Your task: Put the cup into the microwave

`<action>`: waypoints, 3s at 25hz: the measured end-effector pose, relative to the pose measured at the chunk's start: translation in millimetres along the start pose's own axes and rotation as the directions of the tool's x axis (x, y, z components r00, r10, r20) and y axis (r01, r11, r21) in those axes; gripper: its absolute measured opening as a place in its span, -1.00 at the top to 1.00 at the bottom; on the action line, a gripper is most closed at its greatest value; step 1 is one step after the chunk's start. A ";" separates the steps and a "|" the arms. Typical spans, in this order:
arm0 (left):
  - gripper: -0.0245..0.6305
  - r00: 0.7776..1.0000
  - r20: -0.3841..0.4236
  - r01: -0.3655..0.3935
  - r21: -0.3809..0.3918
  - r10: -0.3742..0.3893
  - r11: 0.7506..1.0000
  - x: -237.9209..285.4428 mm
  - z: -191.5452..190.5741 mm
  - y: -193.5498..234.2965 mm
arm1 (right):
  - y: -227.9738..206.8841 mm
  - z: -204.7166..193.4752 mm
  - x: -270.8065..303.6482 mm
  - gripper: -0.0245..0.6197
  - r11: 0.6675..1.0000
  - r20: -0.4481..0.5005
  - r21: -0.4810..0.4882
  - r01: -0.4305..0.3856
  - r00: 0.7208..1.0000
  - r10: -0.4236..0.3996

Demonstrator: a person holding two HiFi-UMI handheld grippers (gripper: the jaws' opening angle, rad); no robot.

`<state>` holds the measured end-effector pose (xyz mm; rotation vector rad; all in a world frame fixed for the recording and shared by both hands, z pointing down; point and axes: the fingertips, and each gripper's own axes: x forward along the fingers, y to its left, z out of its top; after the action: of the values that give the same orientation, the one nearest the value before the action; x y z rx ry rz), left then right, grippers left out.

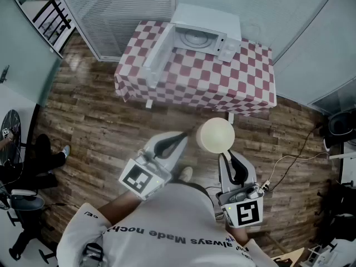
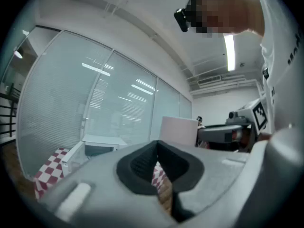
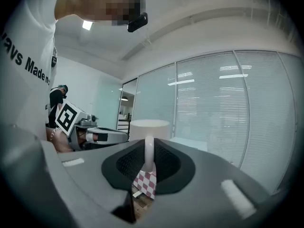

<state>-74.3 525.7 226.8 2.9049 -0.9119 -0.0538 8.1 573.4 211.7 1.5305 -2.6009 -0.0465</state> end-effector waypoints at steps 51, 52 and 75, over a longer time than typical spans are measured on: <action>0.93 1.000 -0.012 0.000 -0.061 -0.001 0.998 136.9 1.2 247.7 | -111.3 4.7 256.1 0.79 1.000 -0.025 0.008 0.009 1.000 -0.009; 0.93 1.000 -0.012 0.004 -0.064 -0.005 0.998 137.5 1.1 250.1 | -111.8 3.8 259.7 0.79 1.000 -0.029 0.011 0.011 1.000 -0.011; 0.93 0.999 -0.009 0.044 -0.042 -0.045 0.998 220.2 8.8 295.1 | -183.8 -2.3 317.3 0.79 1.000 0.006 0.007 0.019 1.000 -0.019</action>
<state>-61.8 158.2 247.3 2.8846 -0.8346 -0.0613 15.8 207.0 226.4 1.5600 -2.5938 -0.0447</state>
